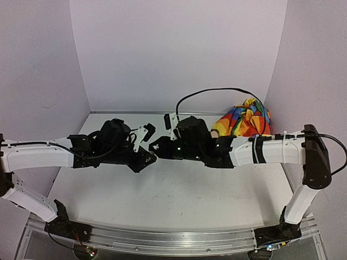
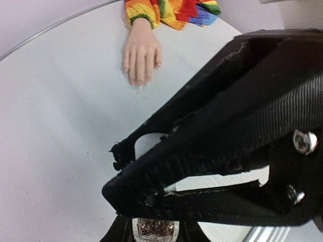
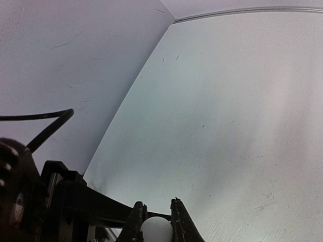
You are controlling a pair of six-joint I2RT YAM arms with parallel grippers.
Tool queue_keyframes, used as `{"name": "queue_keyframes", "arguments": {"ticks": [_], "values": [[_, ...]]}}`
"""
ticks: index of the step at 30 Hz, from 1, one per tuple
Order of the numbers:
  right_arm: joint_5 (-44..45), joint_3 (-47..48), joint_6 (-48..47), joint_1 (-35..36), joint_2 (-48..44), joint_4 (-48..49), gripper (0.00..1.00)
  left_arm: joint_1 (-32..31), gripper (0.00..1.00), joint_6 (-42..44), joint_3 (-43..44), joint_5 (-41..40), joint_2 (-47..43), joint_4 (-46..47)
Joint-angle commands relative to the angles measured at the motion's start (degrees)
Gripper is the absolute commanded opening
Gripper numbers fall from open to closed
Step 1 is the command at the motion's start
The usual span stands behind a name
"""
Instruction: Paint the nails
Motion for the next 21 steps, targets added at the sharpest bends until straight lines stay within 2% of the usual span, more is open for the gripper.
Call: {"name": "queue_keyframes", "arguments": {"ticks": [1,4,5,6,7,12,15,16,17,19,21], "values": [[-18.82,-7.15,-10.70,-2.10,-7.14,15.27,0.00,1.08,0.00,5.40,0.25,23.93,-6.61,4.02],[-55.35,-14.26,-19.27,-2.44,-9.42,33.88,0.00,1.82,0.00,11.18,-0.28,53.94,-9.11,5.14],[-61.99,-16.27,-17.15,-2.34,-9.75,39.80,0.00,1.82,0.00,12.32,-0.48,62.01,-9.71,6.38],[-63.00,-17.22,-15.74,-2.34,-10.16,41.14,0.00,1.76,0.00,12.52,-0.36,66.49,-10.13,7.25],[-63.04,-17.16,-15.96,-2.27,-10.50,40.49,0.00,1.74,0.00,12.25,-0.02,66.69,-10.36,7.61],[-56.94,-17.44,-17.21,-2.23,-12.91,38.40,0.00,1.74,0.00,11.22,-0.36,50.46,-10.18,7.70],[-46.28,-17.20,-18.85,-2.24,-15.33,33.62,0.00,1.73,0.00,9.28,-0.27,38.57,-8.81,7.60],[-41.06,-16.96,-19.33,-2.27,-16.17,30.70,0.11,1.75,0.00,9.14,-0.30,34.41,-8.56,7.43],[-34.43,-16.49,-19.49,-2.25,-17.04,27.02,0.28,1.74,0.00,9.05,-0.73,30.29,-8.43,7.30],[-19.91,-15.00,-18.78,-2.21,-18.13,17.94,0.55,1.67,0.00,9.03,-1.23,19.72,-8.28,6.83],[-7.75,-13.49,-15.89,-2.27,-18.57,8.97,0.70,1.36,0.00,8.64,-1.47,10.78,-7.99,6.13]]}}
